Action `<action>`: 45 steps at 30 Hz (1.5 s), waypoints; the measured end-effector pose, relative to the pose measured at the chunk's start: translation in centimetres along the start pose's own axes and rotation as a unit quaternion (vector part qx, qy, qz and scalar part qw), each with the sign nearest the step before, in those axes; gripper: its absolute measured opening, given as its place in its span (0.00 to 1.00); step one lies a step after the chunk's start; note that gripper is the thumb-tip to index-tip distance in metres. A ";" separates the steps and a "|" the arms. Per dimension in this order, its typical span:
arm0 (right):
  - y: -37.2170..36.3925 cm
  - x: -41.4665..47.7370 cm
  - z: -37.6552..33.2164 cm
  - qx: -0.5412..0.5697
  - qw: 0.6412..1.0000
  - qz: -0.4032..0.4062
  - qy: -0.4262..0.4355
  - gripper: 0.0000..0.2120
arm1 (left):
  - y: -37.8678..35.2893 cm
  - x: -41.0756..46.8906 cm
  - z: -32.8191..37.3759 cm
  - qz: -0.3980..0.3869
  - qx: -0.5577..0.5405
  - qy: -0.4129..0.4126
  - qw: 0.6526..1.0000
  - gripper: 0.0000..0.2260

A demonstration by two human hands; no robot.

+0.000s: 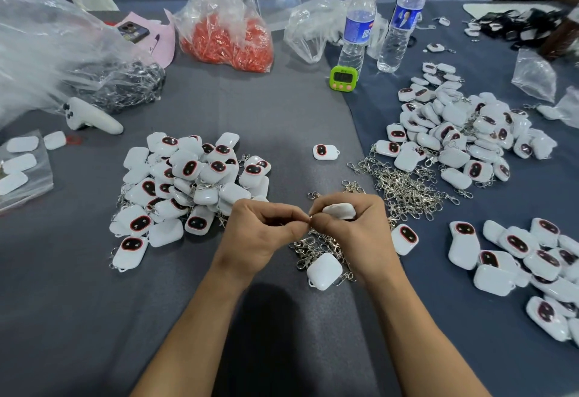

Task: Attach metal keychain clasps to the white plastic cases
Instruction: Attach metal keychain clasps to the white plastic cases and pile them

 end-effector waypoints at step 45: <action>3.4 0.8 4.8 -0.280 0.948 0.012 -0.149 0.15 | -2.6 2.9 -2.1 -0.017 0.585 -0.078 0.807 0.09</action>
Point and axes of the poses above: each hand's wrist, its own x-axis towards the middle knuckle, its own y-axis out of the back of the hand, z = x × y, the point moved 8 cm from there along x, towards the middle knuckle, and after that the axes turned 10 degrees about -z, right-handed, at the moved point
